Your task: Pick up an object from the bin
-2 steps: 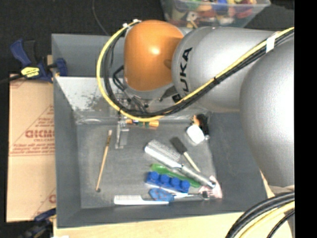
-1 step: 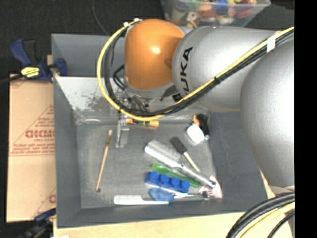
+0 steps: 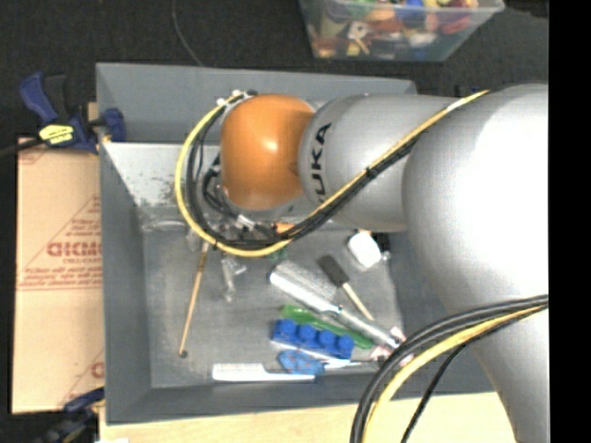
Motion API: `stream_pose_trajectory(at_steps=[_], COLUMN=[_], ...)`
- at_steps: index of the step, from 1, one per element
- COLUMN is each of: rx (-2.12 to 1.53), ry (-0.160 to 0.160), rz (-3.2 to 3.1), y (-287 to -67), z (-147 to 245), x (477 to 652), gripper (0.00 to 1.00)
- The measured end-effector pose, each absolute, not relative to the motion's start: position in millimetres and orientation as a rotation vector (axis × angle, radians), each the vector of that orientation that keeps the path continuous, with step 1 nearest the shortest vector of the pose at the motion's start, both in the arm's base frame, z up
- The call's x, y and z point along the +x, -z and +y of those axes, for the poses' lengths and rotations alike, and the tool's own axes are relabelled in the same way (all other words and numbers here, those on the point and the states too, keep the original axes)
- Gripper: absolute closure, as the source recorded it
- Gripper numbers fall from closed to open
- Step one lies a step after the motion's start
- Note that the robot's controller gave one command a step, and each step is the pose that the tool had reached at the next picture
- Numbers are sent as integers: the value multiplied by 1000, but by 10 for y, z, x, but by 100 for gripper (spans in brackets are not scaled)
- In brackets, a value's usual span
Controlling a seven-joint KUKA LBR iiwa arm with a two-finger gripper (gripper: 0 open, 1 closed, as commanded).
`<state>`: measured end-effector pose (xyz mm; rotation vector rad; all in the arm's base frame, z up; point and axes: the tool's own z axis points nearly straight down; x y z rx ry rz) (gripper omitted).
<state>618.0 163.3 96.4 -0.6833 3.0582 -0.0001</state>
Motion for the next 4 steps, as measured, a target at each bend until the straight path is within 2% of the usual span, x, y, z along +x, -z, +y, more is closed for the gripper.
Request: stream_pose_trajectory(at_steps=[1,2,3,4], rx=[-735,-1349,-1575,-1865], ry=[-1,-1,6,1], rz=[3049,2837,2699,2515], y=[-1430,-996,-720,-722], z=[1618,1847,1836,2047], x=[6140,5987,6133,6007], gripper=[0,0,0,100])
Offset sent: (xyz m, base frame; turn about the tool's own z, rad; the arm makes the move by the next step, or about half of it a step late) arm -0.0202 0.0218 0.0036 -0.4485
